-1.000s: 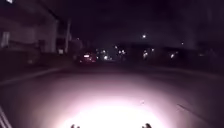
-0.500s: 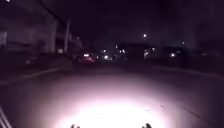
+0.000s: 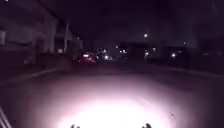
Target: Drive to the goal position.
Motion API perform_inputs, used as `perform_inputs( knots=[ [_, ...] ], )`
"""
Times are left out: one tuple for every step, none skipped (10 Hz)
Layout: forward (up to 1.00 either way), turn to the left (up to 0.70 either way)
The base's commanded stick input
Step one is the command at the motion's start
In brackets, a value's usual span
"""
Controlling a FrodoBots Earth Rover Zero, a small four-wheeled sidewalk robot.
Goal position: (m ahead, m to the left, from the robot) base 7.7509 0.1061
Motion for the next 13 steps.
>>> perform_inputs(
  knots=[
    [0.5,0.0],
    [0.5,0.0],
    [0.5,0.0],
    [0.5,0.0],
    [0.5,0.0],
    [0.5,0.0],
    [0.5,0.0],
    [0.5,0.0],
    [0.5,0.0],
    [0.5,0.0],
    [0.5,0.0],
    [0.5,0.0],
    [0.5,0.0]
  ],
)
